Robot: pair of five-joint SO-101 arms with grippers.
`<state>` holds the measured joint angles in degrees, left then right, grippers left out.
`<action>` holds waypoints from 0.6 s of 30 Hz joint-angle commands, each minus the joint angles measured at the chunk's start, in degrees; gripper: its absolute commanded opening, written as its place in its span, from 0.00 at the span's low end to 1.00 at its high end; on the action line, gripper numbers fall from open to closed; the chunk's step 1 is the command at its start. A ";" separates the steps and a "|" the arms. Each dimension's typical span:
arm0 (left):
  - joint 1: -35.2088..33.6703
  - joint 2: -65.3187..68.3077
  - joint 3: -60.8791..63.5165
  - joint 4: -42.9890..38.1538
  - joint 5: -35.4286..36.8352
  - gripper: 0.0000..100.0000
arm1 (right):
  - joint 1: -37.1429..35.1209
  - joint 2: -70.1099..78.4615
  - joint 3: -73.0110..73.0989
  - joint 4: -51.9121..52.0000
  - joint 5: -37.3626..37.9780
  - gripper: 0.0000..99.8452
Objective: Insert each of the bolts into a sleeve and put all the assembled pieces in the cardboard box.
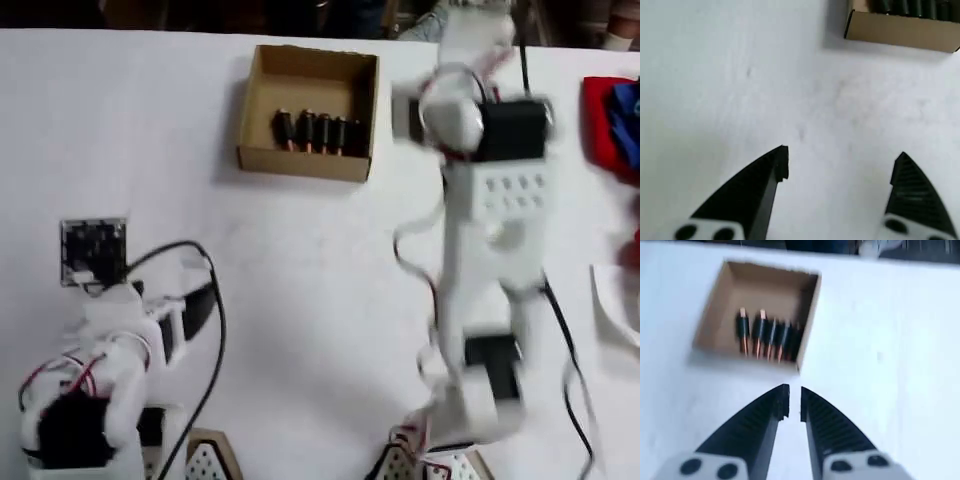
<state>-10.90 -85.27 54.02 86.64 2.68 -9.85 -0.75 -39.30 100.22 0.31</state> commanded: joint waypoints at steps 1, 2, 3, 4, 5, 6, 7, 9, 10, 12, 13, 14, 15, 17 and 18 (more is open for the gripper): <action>0.35 -11.34 9.80 0.26 -0.35 0.34 | 0.66 -25.63 42.02 -2.15 0.35 0.04; 0.44 -14.77 13.49 0.09 -0.35 0.34 | 1.10 -30.02 49.76 -5.23 0.35 0.05; 0.70 -18.29 17.27 -0.09 -0.35 0.34 | 1.63 -33.89 57.23 -8.66 0.35 0.06; 0.70 -20.48 20.18 -1.05 -0.09 0.34 | 2.95 -37.76 64.26 -12.62 0.35 0.08; 0.35 -20.75 21.49 -3.60 -0.09 0.34 | 4.44 -41.63 71.30 -16.57 0.35 0.10; 0.35 -19.96 23.16 -5.10 0.00 0.34 | 5.67 -45.05 77.98 -20.53 0.35 0.11; 0.70 -18.99 25.45 -5.89 -0.26 0.34 | 6.55 -48.22 84.92 -24.04 0.35 0.13; 0.79 -18.81 30.81 -8.00 -0.35 0.34 | 7.25 -54.73 98.55 -30.37 0.35 0.16; 0.79 -19.08 33.36 -9.58 -0.35 0.34 | 7.25 -57.98 104.88 -32.92 0.35 0.17; 0.44 -19.34 38.64 -12.40 -0.35 0.34 | 7.16 -64.75 116.75 -37.41 0.35 0.19; 0.62 -19.34 41.19 -12.75 -0.35 0.34 | 7.16 -68.44 122.11 -39.34 0.35 0.19; 0.79 -19.25 43.21 -12.84 -0.35 0.34 | 7.16 -72.22 127.03 -40.92 0.35 0.19; 0.70 -19.25 42.95 -12.92 -0.09 0.34 | 7.16 -76.18 131.60 -42.33 0.35 0.20; 0.70 -19.25 43.03 -12.92 -0.09 0.34 | 7.43 -84.09 133.71 -41.80 0.09 0.19; 0.70 -19.25 43.03 -12.92 -0.09 0.34 | 7.60 -88.48 135.03 -39.87 0.09 0.19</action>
<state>-10.64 -102.95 95.78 74.95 2.86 -3.25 -77.32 91.08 59.78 0.40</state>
